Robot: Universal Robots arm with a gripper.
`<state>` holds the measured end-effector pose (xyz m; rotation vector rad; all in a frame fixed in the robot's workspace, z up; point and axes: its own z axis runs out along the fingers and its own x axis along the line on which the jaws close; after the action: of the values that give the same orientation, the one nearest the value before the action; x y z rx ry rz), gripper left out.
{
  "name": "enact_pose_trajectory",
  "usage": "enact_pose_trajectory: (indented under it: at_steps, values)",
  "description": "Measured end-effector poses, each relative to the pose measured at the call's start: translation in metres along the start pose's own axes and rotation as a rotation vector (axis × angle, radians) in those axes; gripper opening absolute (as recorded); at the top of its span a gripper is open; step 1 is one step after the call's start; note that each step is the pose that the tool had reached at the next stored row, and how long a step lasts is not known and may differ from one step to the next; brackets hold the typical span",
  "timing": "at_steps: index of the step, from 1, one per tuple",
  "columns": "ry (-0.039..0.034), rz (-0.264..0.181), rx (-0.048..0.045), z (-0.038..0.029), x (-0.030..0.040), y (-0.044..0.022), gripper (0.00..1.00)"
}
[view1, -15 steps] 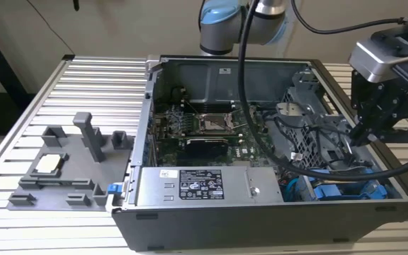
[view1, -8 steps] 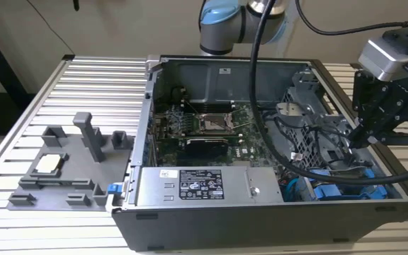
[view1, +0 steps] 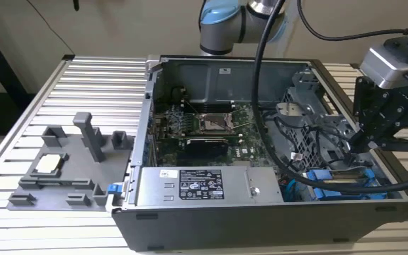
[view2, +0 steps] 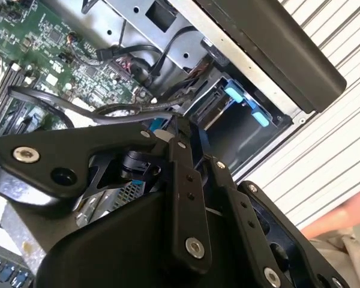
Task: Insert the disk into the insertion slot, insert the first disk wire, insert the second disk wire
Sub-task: 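Insert the first disk wire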
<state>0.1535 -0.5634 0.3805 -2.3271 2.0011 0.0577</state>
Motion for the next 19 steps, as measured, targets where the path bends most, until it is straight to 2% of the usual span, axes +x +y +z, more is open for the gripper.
enact_pose_trajectory:
  at_steps: [11, 19]
  values:
    - [0.0008, 0.029, 0.0019, 0.0111, 0.0044, -0.0032, 0.19]
    - [0.0016, 0.051, 0.0033, 0.0168, 0.0092, -0.0039, 0.19]
